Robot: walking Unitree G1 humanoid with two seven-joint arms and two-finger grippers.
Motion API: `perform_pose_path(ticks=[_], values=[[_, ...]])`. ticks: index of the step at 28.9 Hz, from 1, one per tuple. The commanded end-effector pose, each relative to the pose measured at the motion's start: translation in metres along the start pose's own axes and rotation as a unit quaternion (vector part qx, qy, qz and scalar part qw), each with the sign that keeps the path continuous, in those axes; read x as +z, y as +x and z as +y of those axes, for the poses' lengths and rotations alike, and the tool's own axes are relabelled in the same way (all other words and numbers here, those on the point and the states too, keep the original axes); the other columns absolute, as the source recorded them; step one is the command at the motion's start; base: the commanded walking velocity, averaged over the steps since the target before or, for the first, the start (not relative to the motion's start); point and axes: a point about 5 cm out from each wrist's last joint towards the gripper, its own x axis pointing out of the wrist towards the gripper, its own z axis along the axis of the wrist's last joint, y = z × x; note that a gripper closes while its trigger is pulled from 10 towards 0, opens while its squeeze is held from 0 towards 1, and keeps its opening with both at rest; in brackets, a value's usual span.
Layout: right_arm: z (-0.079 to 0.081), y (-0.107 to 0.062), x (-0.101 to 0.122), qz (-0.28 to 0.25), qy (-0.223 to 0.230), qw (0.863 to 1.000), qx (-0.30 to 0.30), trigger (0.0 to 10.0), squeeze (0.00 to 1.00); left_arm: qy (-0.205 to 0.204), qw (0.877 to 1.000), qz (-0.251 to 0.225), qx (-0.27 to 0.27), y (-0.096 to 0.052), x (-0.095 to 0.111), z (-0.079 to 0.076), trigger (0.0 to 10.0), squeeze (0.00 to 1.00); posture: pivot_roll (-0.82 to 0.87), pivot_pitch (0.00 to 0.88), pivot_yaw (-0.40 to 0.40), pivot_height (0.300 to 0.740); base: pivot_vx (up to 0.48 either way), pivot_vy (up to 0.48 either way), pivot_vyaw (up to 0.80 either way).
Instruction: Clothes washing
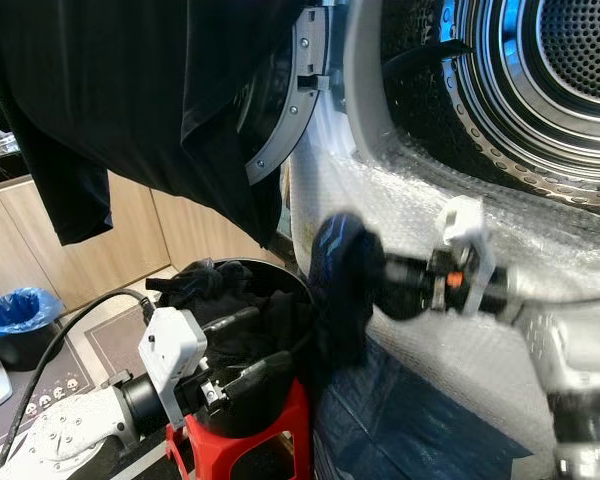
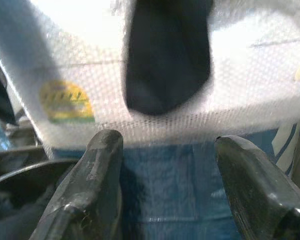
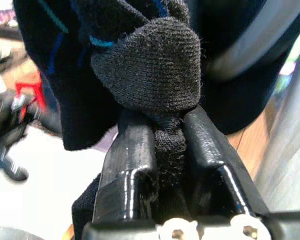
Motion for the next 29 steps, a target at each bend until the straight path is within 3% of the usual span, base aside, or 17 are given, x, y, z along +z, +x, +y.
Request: perform_pose_path(ticks=[1, 7, 14, 15, 17, 23, 24, 28, 29], values=[[-0.005, -0.001, 0.016, -0.026, -0.01, 1.0, -0.004, 10.0, 0.0, 0.01, 1.0, 0.002, 0.001, -0.002, 0.005, -0.002, 10.0, 0.0, 0.06, 0.0, -0.065, 0.74, 0.0, 0.0, 0.0], [-0.015, 0.001, 0.041, -0.034, -0.017, 0.999, 0.018, 10.0, 0.0, 0.015, 1.0, 0.003, 0.011, -0.004, 0.005, -0.004, 10.0, 0.0, 0.07, 0.0, -0.079, 0.74, 0.0, 0.0, 0.0], [-0.019, 0.001, 0.045, -0.033, -0.016, 0.999, 0.029, 10.0, 0.0, 0.014, 1.0, 0.005, 0.014, -0.005, 0.006, -0.005, 10.0, 0.0, 0.08, 0.0, -0.09, 0.74, 0.0, 0.0, 0.0], [-0.024, 0.006, 0.065, -0.039, 0.003, 0.999, 0.032, 10.0, 0.0, 0.0, 1.0, 0.009, 0.028, -0.008, 0.004, -0.009, 10.0, 0.0, 0.1, 0.0, -0.117, 0.74, 0.0, 0.0, 0.0], [-0.026, 0.01, 0.077, -0.049, -0.003, 0.998, 0.031, 10.0, 0.0, -0.009, 0.999, 0.012, 0.034, -0.009, 0.003, -0.013, 10.0, 0.0, 0.1, 0.0, -0.122, 0.74, 0.0, 0.0, 0.0], [-0.039, 0.017, 0.091, -0.046, -0.007, 0.997, -0.06, 10.0, 0.0, -0.022, 0.999, 0.018, 0.031, -0.01, 0.001, -0.018, 10.0, 0.0, 0.09, 0.0, -0.13, 0.74, 0.0, 0.0, 0.0], [-0.046, 0.017, 0.093, -0.025, -0.021, 0.994, -0.109, 10.0, 0.0, -0.029, 0.999, 0.017, 0.032, -0.011, 0.001, -0.02, 10.0, 0.0, 0.09, 0.0, -0.136, 0.74, 0.0, 0.0, 0.0], [-0.053, 0.014, 0.098, -0.009, -0.032, 0.985, -0.167, 10.0, 0.0, -0.044, 0.998, 0.023, 0.037, -0.013, 0.001, -0.025, 10.0, 0.0, 0.09, 0.0, -0.144, 0.74, 0.0, 0.0, 0.0], [-0.058, 0.013, 0.102, -0.004, -0.034, 0.976, -0.214, 10.0, 0.0, -0.054, 0.997, 0.027, 0.039, -0.015, 0.0, -0.028, 10.0, 0.0, 0.09, 0.0, -0.147, 0.74, 0.0, 0.0, 0.0]])
